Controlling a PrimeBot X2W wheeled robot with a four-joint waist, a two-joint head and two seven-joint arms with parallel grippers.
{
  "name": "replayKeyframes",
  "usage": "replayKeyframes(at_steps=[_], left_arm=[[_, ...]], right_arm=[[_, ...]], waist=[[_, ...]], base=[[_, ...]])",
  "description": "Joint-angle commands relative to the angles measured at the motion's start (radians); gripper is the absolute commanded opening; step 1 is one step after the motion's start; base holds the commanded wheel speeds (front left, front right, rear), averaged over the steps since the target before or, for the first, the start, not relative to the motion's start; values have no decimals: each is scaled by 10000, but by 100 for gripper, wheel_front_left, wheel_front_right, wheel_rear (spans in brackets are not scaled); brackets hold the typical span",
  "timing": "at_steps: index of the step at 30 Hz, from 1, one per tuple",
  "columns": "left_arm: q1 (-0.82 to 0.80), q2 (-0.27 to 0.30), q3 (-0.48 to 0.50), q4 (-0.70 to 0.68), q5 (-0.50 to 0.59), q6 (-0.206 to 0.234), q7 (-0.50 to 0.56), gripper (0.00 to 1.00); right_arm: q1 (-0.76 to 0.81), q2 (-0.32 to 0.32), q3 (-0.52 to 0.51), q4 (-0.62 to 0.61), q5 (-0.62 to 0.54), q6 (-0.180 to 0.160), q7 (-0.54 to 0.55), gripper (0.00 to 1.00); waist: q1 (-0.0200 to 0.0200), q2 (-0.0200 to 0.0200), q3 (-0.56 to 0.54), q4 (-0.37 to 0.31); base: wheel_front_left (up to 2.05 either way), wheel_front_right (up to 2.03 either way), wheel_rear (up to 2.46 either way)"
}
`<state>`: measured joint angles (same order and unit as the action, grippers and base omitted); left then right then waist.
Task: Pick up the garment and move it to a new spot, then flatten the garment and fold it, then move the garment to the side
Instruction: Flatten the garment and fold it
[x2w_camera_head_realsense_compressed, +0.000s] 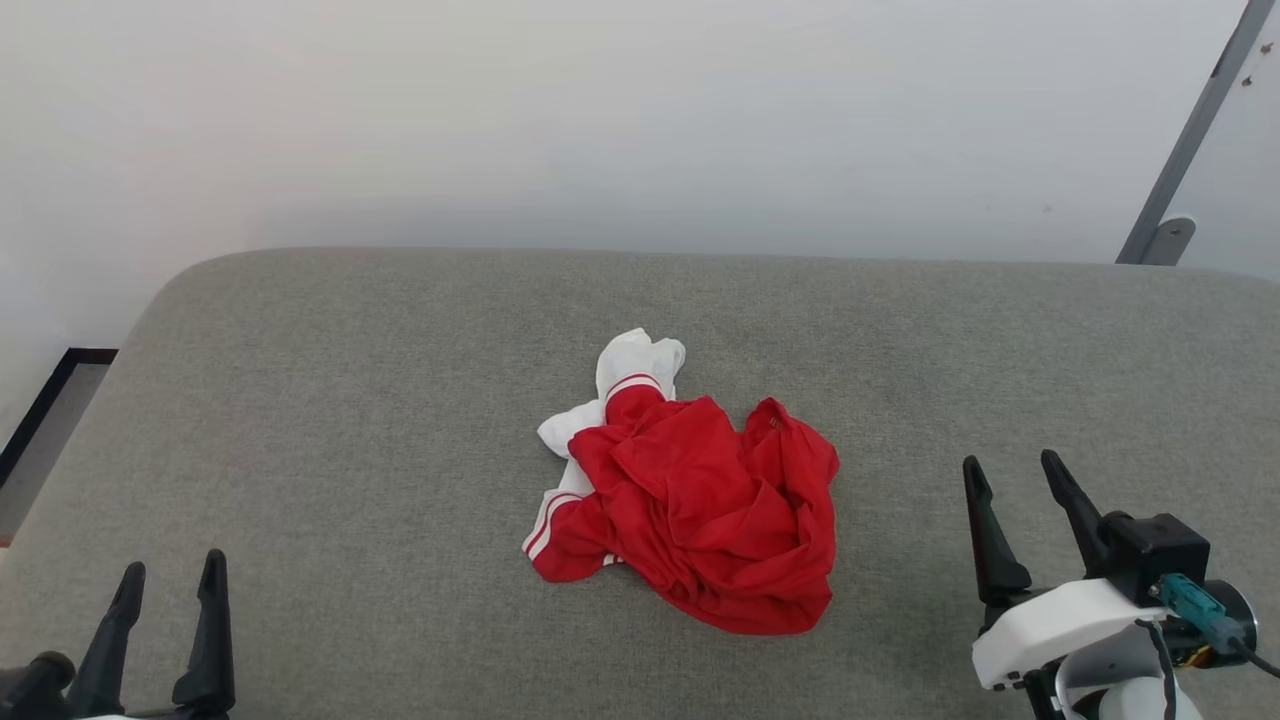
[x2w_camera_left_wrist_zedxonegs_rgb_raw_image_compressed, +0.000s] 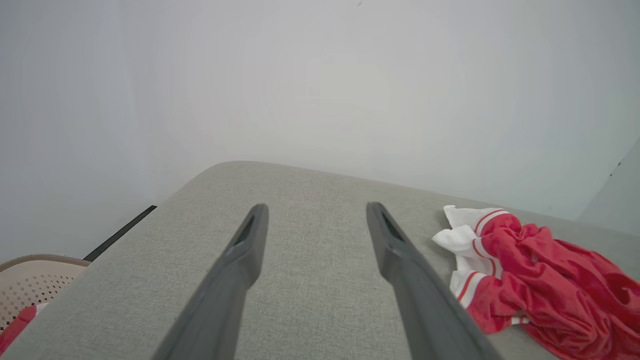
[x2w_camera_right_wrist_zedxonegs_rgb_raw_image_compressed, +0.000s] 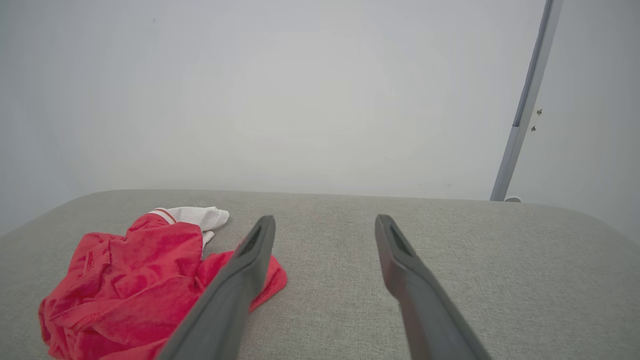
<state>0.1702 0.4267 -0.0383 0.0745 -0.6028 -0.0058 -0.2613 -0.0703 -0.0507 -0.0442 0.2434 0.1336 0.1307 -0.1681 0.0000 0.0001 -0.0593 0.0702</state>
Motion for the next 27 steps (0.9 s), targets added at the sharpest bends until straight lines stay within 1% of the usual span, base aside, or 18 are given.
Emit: replayKeyframes(at_steps=[1,12,14,18,27], left_arm=[[107,-136,133,-15,124,-117,-52,100],[160,-905,480,146,519,-558,-53,100],[145,-985,488,172,559,-578,-53,100],[88,-1290,498,323,713,-759,-53,100],[-56,-1541,600,547,948,-971,-53,100]], right_arm=[[127,-1,-30,-13,53,1,-12,100],[166,1,-83,-47,44,1,21,100],[166,1,-90,-55,45,1,20,100],[203,1,-98,-114,12,1,68,100],[236,1,-3,-225,84,1,205,100]], waist=[[0,-1,-3,-11],[0,-1,3,-12],[0,-1,1,-4],[0,-1,-18,29],[0,-1,9,114]], base=[[0,0,0],[0,0,0],[0,0,0],[0,0,0],[0,0,0]])
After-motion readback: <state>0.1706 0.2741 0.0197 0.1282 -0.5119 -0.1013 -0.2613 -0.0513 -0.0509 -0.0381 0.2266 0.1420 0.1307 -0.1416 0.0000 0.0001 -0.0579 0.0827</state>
